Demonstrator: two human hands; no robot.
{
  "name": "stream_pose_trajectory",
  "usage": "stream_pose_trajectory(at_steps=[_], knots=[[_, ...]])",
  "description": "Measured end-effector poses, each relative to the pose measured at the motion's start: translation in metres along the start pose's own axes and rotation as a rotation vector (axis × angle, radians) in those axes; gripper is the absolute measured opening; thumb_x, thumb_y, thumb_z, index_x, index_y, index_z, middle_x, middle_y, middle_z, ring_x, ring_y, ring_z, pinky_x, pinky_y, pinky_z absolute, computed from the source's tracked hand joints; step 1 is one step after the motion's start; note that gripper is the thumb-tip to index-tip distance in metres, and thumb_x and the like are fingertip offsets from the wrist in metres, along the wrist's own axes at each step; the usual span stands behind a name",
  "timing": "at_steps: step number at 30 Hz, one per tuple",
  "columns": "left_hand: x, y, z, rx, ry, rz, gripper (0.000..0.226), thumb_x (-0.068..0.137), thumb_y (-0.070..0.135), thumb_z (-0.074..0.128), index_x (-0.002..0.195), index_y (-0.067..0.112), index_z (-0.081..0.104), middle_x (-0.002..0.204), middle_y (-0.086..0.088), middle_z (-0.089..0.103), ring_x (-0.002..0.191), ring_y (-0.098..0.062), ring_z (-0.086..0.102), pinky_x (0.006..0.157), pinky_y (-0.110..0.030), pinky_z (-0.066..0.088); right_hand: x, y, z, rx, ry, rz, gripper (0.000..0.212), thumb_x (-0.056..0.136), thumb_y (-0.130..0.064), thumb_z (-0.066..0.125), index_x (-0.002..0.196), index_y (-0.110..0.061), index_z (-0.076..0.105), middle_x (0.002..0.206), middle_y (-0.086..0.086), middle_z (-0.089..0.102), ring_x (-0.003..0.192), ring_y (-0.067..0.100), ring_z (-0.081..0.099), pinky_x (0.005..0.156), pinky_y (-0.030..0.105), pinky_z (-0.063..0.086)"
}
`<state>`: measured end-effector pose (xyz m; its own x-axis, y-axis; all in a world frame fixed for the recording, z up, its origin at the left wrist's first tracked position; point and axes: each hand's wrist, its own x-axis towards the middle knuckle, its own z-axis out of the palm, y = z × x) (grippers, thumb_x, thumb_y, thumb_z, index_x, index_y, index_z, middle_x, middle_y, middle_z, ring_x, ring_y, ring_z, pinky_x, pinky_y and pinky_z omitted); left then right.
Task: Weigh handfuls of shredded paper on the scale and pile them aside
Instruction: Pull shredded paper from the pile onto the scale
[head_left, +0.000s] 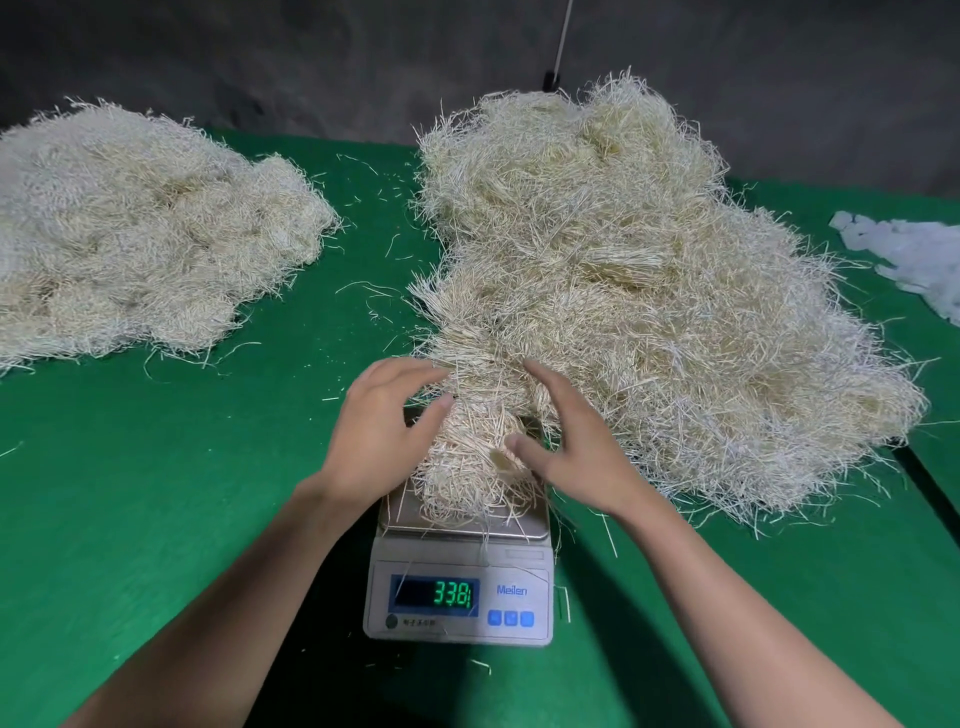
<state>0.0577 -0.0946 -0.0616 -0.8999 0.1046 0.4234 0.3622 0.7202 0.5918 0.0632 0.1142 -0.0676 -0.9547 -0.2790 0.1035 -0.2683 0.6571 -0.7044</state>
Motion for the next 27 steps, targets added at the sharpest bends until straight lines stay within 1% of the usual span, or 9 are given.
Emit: stream_pose_trajectory(at_steps=[4, 9, 11, 15, 17, 19, 21, 23, 27], knots=[[0.004, 0.007, -0.01, -0.038, 0.056, 0.011, 0.023, 0.088, 0.015, 0.066, 0.11, 0.01, 0.07, 0.114, -0.003, 0.066, 0.11, -0.015, 0.055, 0.102, -0.029, 0.035, -0.001, -0.009, -0.013, 0.029, 0.074, -0.051, 0.07, 0.087, -0.029, 0.064, 0.146, -0.029, 0.025, 0.138, -0.02, 0.029, 0.127, -0.005, 0.023, 0.107, 0.022, 0.016], [0.005, 0.015, -0.016, -0.052, 0.067, 0.038, 0.02, 0.087, 0.013, 0.066, 0.106, 0.008, 0.071, 0.109, -0.002, 0.068, 0.102, -0.008, 0.055, 0.098, -0.026, 0.037, 0.001, -0.013, -0.016, 0.044, 0.113, -0.074, 0.063, 0.089, -0.026, 0.063, 0.143, -0.028, 0.031, 0.136, -0.022, 0.031, 0.125, -0.008, 0.027, 0.102, 0.014, 0.018], [0.005, 0.016, -0.016, -0.048, 0.062, 0.039, 0.02, 0.087, 0.014, 0.066, 0.105, 0.008, 0.072, 0.108, -0.002, 0.069, 0.1, -0.007, 0.055, 0.096, -0.019, 0.036, 0.001, -0.013, -0.015, 0.037, 0.111, -0.069, 0.062, 0.089, -0.026, 0.062, 0.143, -0.028, 0.032, 0.135, -0.022, 0.031, 0.124, -0.009, 0.027, 0.101, 0.012, 0.018], [0.005, 0.017, -0.018, -0.044, 0.056, 0.035, 0.018, 0.086, 0.014, 0.067, 0.102, 0.008, 0.073, 0.103, -0.001, 0.07, 0.094, -0.004, 0.056, 0.087, 0.003, 0.029, 0.0, -0.013, -0.014, 0.011, 0.112, -0.068, 0.061, 0.089, -0.026, 0.062, 0.143, -0.025, 0.033, 0.133, -0.022, 0.033, 0.122, -0.01, 0.027, 0.094, 0.002, 0.014], [0.005, 0.017, -0.017, -0.046, 0.053, 0.038, 0.017, 0.086, 0.014, 0.067, 0.102, 0.008, 0.073, 0.102, 0.0, 0.07, 0.093, -0.004, 0.056, 0.088, -0.001, 0.032, 0.0, -0.013, -0.014, 0.0, 0.109, -0.067, 0.061, 0.089, -0.026, 0.062, 0.143, -0.025, 0.034, 0.133, -0.022, 0.033, 0.122, -0.009, 0.028, 0.095, 0.003, 0.014], [0.005, 0.018, -0.016, -0.05, 0.052, 0.036, 0.017, 0.087, 0.015, 0.067, 0.102, 0.009, 0.073, 0.102, 0.0, 0.07, 0.093, -0.004, 0.056, 0.088, -0.015, 0.038, -0.001, -0.014, -0.014, -0.002, 0.107, -0.068, 0.06, 0.089, -0.026, 0.062, 0.142, -0.026, 0.034, 0.132, -0.023, 0.033, 0.121, -0.011, 0.027, 0.093, 0.0, 0.012], [0.004, 0.018, -0.016, -0.057, 0.051, 0.039, 0.017, 0.087, 0.014, 0.067, 0.101, 0.009, 0.073, 0.102, -0.001, 0.07, 0.092, -0.004, 0.056, 0.082, -0.021, 0.041, -0.001, -0.015, -0.014, 0.004, 0.103, -0.068, 0.059, 0.089, -0.026, 0.062, 0.142, -0.027, 0.035, 0.132, -0.023, 0.033, 0.12, -0.012, 0.026, 0.09, -0.003, 0.011], [0.004, 0.019, -0.016, -0.06, 0.043, 0.042, 0.017, 0.087, 0.014, 0.067, 0.101, 0.009, 0.073, 0.101, -0.001, 0.07, 0.092, -0.005, 0.057, 0.077, -0.02, 0.042, -0.002, -0.016, -0.014, 0.015, 0.099, -0.067, 0.06, 0.089, -0.026, 0.062, 0.142, -0.027, 0.035, 0.134, -0.021, 0.034, 0.121, -0.011, 0.026, 0.094, 0.001, 0.013], [0.003, 0.02, -0.015, -0.057, 0.029, 0.042, 0.017, 0.087, 0.015, 0.066, 0.101, 0.009, 0.073, 0.101, 0.0, 0.069, 0.092, -0.004, 0.056, 0.079, -0.018, 0.04, -0.003, -0.017, -0.014, 0.007, 0.087, -0.063, 0.06, 0.09, -0.026, 0.063, 0.143, -0.025, 0.035, 0.146, -0.009, 0.037, 0.127, -0.002, 0.03, 0.105, 0.02, 0.019]])
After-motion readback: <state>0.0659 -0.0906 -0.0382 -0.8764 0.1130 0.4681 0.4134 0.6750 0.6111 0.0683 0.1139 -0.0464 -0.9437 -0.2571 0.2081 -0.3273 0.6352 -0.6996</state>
